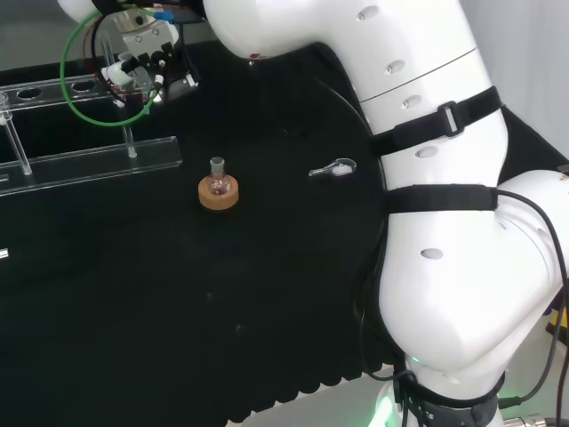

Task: Pick up the funnel from the transparent funnel stand.

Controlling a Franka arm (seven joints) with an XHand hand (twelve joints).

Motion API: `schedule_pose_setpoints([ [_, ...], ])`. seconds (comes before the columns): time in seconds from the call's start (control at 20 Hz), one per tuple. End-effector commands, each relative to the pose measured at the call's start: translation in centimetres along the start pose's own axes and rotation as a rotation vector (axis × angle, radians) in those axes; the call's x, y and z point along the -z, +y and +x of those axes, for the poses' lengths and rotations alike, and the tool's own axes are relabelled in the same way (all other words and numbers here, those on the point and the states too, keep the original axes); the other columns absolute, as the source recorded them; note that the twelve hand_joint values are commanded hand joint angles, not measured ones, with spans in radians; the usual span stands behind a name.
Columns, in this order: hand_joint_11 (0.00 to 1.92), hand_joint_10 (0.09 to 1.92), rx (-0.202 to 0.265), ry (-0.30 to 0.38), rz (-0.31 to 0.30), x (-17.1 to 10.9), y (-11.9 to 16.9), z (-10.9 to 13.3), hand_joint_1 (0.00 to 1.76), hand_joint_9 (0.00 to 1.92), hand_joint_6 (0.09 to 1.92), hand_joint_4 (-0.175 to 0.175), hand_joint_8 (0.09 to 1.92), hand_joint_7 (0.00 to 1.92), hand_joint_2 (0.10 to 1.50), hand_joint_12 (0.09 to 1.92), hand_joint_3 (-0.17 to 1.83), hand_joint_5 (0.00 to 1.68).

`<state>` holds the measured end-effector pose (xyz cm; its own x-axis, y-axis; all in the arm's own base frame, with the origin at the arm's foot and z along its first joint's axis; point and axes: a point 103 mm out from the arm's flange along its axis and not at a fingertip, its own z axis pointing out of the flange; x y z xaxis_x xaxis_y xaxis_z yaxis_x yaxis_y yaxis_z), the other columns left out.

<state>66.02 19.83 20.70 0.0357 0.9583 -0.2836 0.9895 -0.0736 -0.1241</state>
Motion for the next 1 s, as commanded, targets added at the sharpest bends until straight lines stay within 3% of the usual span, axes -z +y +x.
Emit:
schedule_pose_setpoints([
  [0.05,1.54,1.04,-0.021,-0.025,-0.1,0.6,-0.2,-0.7,0.18,1.36,0.11,-0.148,1.23,0.72,0.93,1.27,0.09,0.55],
  [0.15,1.69,1.1,-0.026,-0.054,-0.165,0.8,-0.6,-1.0,0.27,1.48,0.2,-0.168,1.27,0.83,0.93,1.3,0.1,0.6],
  [0.35,1.89,1.12,-0.036,-0.097,-0.242,1.1,-1.1,-1.2,0.52,1.69,0.71,-0.175,1.34,1.07,0.9,1.32,0.12,0.56],
  [0.45,1.91,1.1,-0.024,-0.117,-0.304,1.3,-1.4,-1.3,0.63,1.78,0.88,-0.175,1.35,1.16,0.9,1.35,0.12,0.61],
  [0.55,1.92,1.06,-0.008,-0.131,-0.376,1.6,-1.8,-1.4,0.75,1.87,0.93,-0.175,1.34,1.31,0.88,1.38,0.12,0.82],
  [0.75,1.92,1.11,0.019,-0.143,-0.503,2.1,-2.5,-1.9,0.93,1.92,0.81,-0.175,1.14,1.55,0.86,1.38,0.12,1.15],
  [0.85,1.92,1.14,0.017,-0.142,-0.556,2.5,-2.8,-2.3,1.07,1.92,0.56,0.024,1.04,1.64,0.75,1.38,0.38,1.31],
  [0.9,1.92,1.16,0.015,-0.14,-0.57,2.6,-2.9,-2.5,1.11,1.92,0.48,0.086,1.01,1.68,0.68,1.37,0.51,1.36],
  [0.95,1.92,1.17,0.013,-0.133,-0.584,2.8,-2.9,-2.6,1.14,1.92,0.44,0.115,0.98,1.7,0.63,1.37,0.6,1.4],
  [1.0,1.92,1.18,0.011,-0.121,-0.603,3.0,-3.0,-2.9,1.15,1.92,0.42,0.117,0.96,1.73,0.59,1.38,0.68,1.42],
])
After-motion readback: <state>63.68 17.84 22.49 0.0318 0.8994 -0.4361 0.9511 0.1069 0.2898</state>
